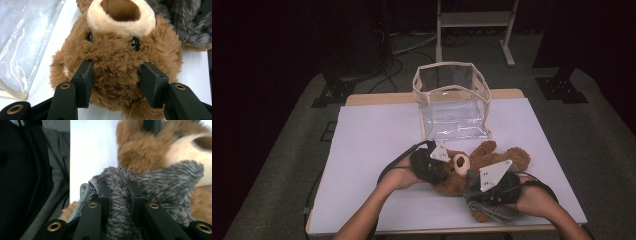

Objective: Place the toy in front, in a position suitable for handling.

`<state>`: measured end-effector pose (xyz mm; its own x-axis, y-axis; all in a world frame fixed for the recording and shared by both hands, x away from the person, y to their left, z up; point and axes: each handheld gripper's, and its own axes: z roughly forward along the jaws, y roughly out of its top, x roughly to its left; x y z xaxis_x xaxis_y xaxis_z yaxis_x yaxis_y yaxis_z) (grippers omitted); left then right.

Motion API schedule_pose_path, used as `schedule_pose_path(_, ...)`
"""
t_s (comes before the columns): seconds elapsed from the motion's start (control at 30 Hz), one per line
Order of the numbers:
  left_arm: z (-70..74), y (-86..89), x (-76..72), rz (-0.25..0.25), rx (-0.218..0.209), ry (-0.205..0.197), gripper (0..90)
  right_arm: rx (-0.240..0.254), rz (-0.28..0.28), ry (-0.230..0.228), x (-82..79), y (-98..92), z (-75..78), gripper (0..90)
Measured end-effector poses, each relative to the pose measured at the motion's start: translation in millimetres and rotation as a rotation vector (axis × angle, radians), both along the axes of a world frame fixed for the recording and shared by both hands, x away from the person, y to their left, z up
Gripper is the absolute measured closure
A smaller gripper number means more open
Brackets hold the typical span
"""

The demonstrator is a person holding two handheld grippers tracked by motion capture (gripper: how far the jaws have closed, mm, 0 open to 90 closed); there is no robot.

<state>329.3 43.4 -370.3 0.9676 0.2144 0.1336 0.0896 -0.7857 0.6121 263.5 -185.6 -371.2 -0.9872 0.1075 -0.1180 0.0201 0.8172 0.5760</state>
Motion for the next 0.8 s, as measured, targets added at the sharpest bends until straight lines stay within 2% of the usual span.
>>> schedule_pose_path(0.1, -0.3, 1.7, 0.5, 0.000, -0.011, 0.012, 47.0, 0.004, -0.019, 0.032, -2.1, -14.3, -8.8, 75.7)
schedule_pose_path(0.23, 0.5, 2.1, -0.5, -0.009, -0.012, 0.012, 46.6, -0.003, -0.037, 0.069, -11.3, -36.5, -11.4, 75.7)
schedule_pose_path(0.33, 0.9, 1.0, -0.6, -0.007, -0.012, 0.017, 46.6, -0.002, -0.033, 0.066, -15.6, -40.0, -8.1, 75.7)
schedule_pose_path(0.5, 1.6, 0.4, -0.2, -0.014, -0.008, 0.020, 46.6, 0.045, -0.006, 0.036, -11.9, -21.1, 4.4, 75.6)
schedule_pose_path(0.6, 0.7, 1.6, 0.4, -0.020, -0.017, 0.031, 46.5, 0.023, 0.017, 0.039, -7.2, -11.8, 5.1, 75.6)
schedule_pose_path(0.67, -0.5, 1.3, 0.4, -0.026, -0.024, 0.042, 46.6, 0.057, 0.020, 0.046, -3.7, -7.5, 9.8, 75.6)
schedule_pose_path(0.8, -1.0, 1.9, -1.1, -0.029, -0.028, 0.041, 46.6, 0.123, 0.018, -0.017, 5.9, 8.5, 26.4, 75.6)
